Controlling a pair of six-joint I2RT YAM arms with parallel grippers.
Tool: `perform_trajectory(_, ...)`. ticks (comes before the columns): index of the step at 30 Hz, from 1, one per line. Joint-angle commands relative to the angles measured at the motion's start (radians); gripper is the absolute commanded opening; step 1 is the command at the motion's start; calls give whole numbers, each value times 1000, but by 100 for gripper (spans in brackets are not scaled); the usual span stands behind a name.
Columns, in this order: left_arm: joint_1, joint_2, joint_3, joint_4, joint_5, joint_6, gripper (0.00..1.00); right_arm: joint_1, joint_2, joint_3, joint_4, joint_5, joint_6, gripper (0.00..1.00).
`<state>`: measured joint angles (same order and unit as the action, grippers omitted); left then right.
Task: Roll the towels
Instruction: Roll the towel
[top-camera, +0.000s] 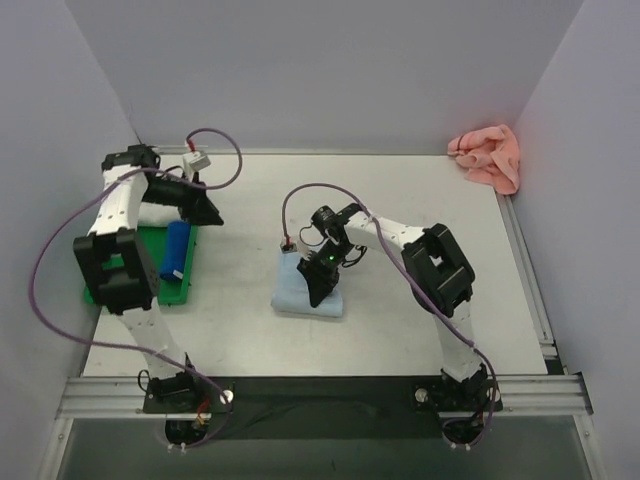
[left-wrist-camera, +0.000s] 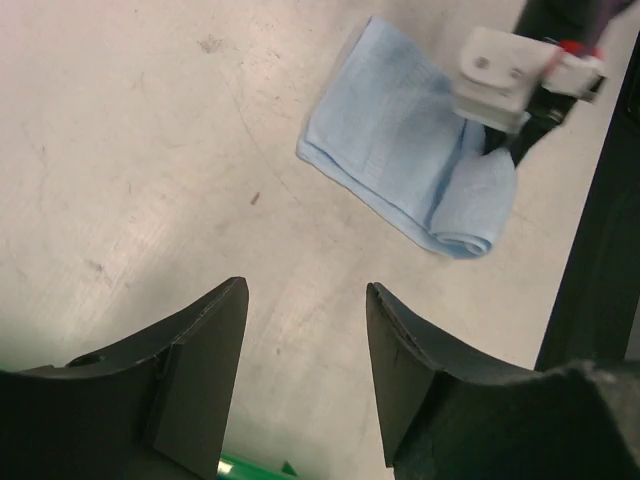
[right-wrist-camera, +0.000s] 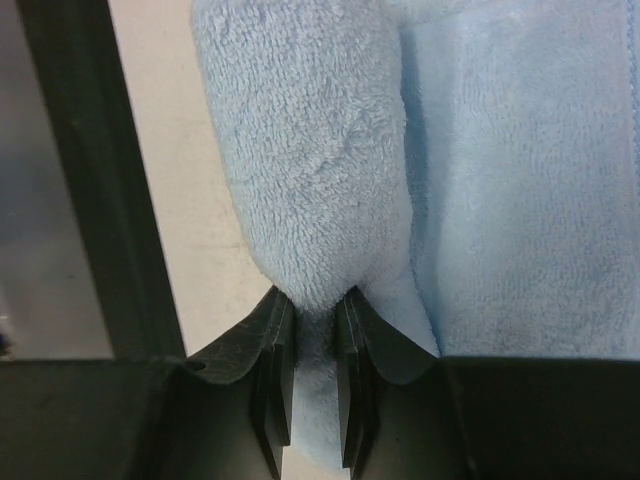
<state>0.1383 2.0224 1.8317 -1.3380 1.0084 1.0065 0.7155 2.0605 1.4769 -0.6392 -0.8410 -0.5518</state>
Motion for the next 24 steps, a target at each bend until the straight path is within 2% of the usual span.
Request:
perform_trajectory(1, 41, -184, -152, -46, 61, 6, 61, -40, 122, 69, -230, -203, 13, 0)
perform_trajectory(3, 35, -309, -265, 43, 46, 33, 61, -57, 159, 118, -252, -236, 18, 0)
perform_trajectory(5, 9, -449, -447, 132, 16, 20, 64, -70, 216, 147, -292, -262, 18, 0)
perform_trajectory(7, -83, -545, -561, 274, -62, 9, 66, -93, 271, 187, -332, -317, 16, 0)
perform_trajectory(8, -129, -639, -686, 336, -139, -27, 67, -100, 286, 200, -344, -332, 15, 0)
perform_trajectory(9, -184, -684, -739, 458, -171, -43, 70, -106, 303, 210, -358, -348, 9, 0)
perform_trajectory(10, -272, -724, -797, 511, -195, -43, 73, -111, 332, 239, -387, -354, -3, 0)
perform_trajectory(12, -348, -813, -922, 665, -270, -51, 79, -116, 374, 269, -418, -360, -16, 0)
perform_trajectory(13, -433, -830, -949, 701, -292, -45, 79, -116, 388, 282, -448, -377, -20, 0)
perform_trajectory(17, -633, -835, -1037, 838, -424, 7, 79, -132, 461, 368, -534, -411, -60, 0)
perform_trajectory(21, -753, -809, -1117, 1046, -502, 47, 80, -145, 506, 413, -600, -412, -89, 0)
perform_trajectory(24, -802, -726, -1126, 1115, -513, 61, 79, -152, 523, 434, -614, -417, -91, 0)
